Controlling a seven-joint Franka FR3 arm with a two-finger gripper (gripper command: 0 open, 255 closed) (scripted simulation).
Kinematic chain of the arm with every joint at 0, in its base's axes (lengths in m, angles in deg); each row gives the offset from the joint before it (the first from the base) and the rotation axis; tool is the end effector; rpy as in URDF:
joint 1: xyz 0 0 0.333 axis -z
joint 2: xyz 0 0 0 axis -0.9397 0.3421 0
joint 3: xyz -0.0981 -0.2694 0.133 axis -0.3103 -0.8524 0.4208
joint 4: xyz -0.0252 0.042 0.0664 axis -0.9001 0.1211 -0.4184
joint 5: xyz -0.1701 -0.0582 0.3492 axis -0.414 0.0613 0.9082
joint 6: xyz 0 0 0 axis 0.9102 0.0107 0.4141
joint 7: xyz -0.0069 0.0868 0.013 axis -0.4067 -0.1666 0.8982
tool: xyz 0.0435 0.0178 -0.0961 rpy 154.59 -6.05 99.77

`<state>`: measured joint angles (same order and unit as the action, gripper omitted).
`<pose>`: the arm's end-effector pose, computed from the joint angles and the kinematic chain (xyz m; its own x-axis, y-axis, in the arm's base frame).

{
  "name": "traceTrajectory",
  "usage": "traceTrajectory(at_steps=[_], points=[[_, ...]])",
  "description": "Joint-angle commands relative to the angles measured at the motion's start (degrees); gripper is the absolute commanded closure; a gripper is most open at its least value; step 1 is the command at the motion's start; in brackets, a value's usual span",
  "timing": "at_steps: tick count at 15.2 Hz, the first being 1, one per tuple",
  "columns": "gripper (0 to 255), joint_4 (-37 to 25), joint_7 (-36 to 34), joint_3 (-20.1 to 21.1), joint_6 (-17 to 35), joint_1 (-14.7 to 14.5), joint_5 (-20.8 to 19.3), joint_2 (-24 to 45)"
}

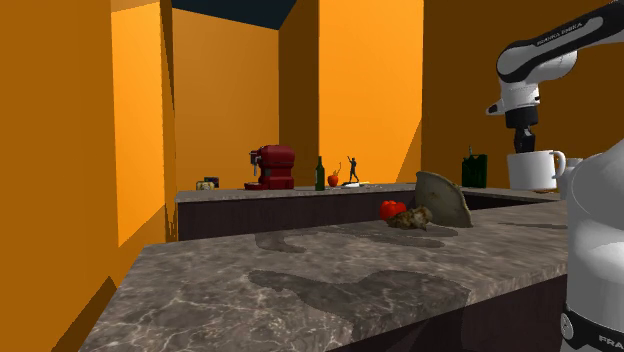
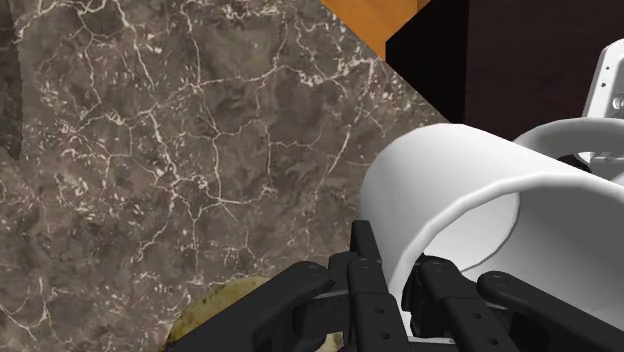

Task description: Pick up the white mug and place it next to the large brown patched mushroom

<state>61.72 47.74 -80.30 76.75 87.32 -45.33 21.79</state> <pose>0.0065 -0.4362 0.5265 0.9907 -0.0849 -0.1059 -0.0866 -0.9962 -0.0111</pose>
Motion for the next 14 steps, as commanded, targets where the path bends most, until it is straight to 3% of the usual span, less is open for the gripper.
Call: traceTrajectory(at_steps=[1,14], points=[[255,1.5,-0.4,-0.5,1.3,0.2,-0.5,-0.3],[255,9.4,-2.3,-6.1,10.1,0.1,-4.3,-0.4]])
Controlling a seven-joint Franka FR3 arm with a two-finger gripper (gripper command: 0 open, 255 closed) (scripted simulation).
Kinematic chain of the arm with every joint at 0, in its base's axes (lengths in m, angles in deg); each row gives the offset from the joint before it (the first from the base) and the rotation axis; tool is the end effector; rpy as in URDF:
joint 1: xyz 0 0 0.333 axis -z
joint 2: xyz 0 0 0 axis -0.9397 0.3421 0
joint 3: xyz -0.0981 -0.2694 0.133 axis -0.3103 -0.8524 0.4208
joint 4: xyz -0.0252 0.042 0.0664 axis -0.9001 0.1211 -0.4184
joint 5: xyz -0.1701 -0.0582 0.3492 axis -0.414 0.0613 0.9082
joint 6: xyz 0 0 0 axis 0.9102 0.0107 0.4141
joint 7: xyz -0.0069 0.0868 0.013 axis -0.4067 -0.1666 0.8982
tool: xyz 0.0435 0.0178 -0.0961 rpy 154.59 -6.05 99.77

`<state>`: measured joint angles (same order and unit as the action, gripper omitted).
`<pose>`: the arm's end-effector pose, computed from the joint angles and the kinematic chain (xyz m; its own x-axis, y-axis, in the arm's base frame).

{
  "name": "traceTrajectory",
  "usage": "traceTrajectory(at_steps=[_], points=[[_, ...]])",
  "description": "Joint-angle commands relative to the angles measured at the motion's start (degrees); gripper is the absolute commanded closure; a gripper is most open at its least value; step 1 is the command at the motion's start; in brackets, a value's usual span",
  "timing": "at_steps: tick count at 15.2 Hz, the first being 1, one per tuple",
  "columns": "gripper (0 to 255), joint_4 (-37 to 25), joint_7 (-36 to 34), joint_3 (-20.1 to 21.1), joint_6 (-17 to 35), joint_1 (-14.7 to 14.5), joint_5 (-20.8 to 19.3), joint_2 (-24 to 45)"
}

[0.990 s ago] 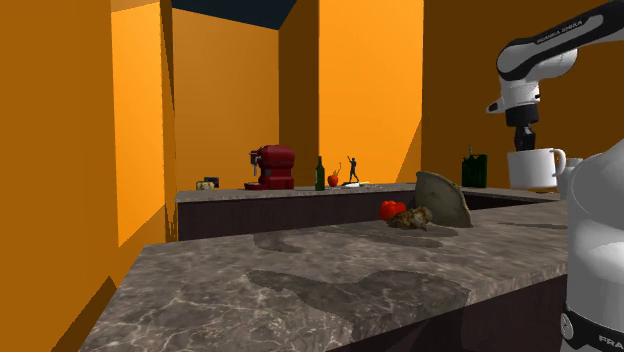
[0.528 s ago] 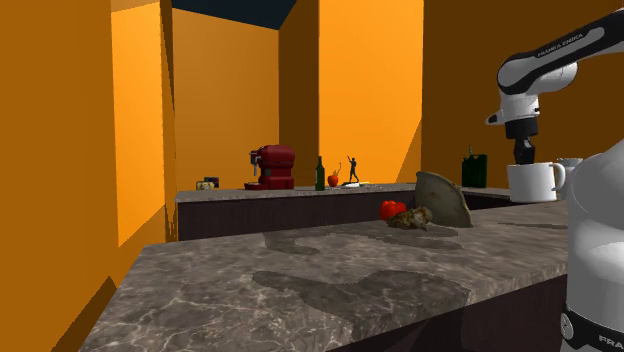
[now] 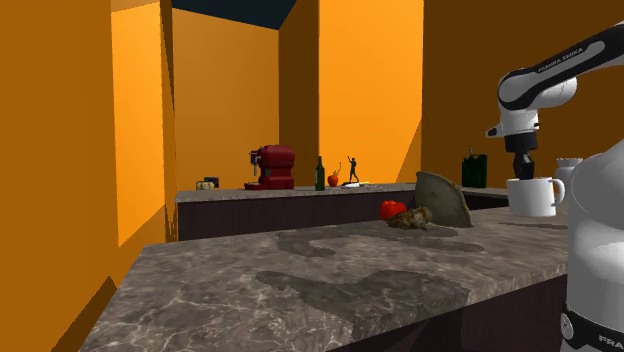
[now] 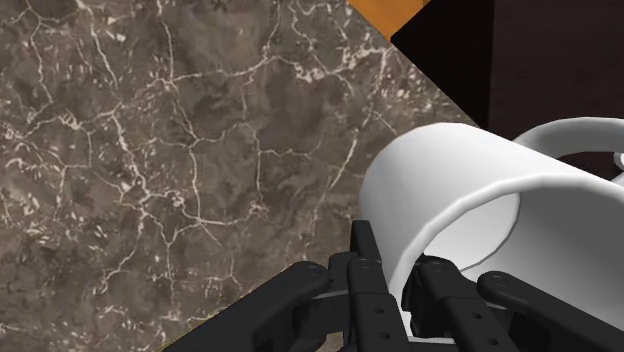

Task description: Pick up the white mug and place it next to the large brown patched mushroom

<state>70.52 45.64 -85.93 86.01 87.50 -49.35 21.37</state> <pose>0.0062 -0.4355 0.4532 0.9907 -0.0851 -0.1061 -0.0867 -0.9962 -0.0109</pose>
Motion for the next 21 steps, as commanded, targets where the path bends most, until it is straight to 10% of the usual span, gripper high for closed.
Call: traceTrajectory(at_steps=[1,21], points=[[255,1.2,-0.3,-1.0,1.5,-0.1,-0.6,0.1],[255,7.9,-2.7,-11.2,13.2,-3.2,-6.0,3.2]])
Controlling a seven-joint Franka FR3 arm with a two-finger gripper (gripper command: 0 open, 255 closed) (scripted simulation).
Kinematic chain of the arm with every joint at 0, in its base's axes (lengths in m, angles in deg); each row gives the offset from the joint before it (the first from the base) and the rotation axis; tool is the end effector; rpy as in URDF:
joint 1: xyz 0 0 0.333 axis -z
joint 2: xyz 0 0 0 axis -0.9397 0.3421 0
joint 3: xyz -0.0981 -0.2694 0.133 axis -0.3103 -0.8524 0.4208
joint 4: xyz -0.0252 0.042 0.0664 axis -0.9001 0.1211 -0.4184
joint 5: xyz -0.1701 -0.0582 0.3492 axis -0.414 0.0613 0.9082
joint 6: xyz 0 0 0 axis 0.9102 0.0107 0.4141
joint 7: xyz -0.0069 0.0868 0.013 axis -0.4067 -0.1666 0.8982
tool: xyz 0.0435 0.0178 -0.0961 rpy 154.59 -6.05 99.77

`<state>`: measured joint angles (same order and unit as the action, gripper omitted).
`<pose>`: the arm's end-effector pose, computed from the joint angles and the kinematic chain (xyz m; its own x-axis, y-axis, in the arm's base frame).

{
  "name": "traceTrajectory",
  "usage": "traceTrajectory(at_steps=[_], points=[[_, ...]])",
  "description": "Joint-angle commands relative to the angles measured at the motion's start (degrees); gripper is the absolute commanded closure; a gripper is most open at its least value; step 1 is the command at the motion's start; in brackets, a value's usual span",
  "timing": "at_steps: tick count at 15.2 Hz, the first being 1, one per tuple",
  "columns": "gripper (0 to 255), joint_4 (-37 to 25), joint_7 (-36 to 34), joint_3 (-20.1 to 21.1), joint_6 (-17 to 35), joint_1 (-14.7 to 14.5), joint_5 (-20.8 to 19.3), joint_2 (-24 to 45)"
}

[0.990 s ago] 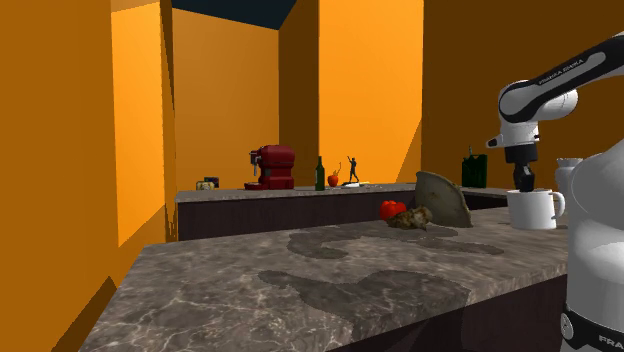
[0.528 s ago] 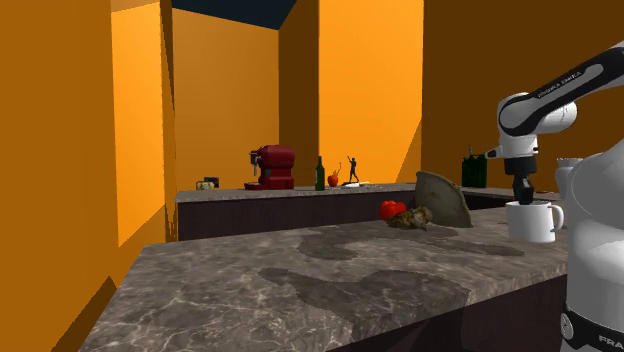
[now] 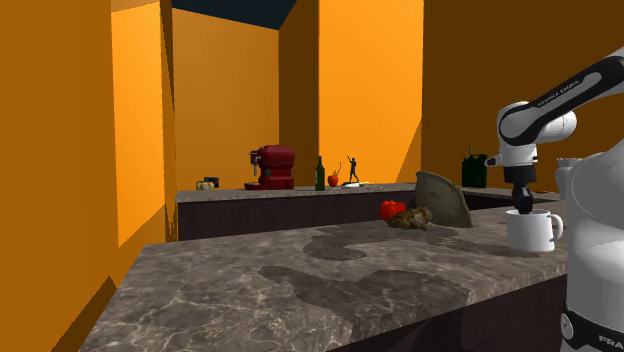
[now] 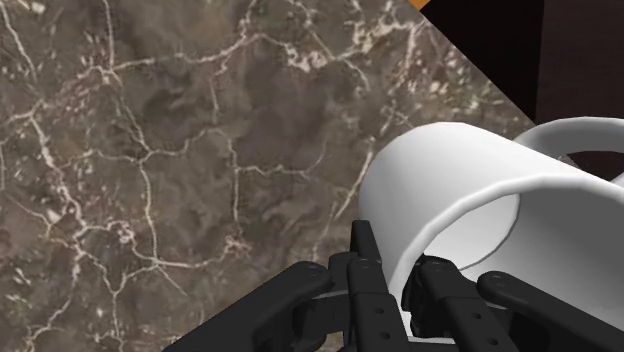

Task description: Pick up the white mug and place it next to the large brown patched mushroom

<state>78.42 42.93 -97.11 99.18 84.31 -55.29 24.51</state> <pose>0.0067 -0.4351 0.3598 0.9908 -0.0849 -0.1056 -0.0865 -0.9962 -0.0106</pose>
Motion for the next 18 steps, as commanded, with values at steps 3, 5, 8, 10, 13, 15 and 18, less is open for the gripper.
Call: traceTrajectory(at_steps=[3,5,8,10,13,15,18], points=[[255,0.0,0.0,-0.1,0.1,0.0,0.0,0.0],[0,0.0,0.0,-0.1,0.1,0.0,0.0,0.0],[0,0.0,0.0,-0.1,0.1,0.0,0.0,0.0],[0,0.0,0.0,-0.1,0.1,0.0,0.0,0.0],[0,-3.0,0.8,5.3,-5.5,1.4,2.9,-1.4],[0,-3.9,1.0,6.5,-6.9,1.7,3.6,-1.7],[0,-3.9,1.0,6.5,-6.9,1.7,3.6,-1.7]])
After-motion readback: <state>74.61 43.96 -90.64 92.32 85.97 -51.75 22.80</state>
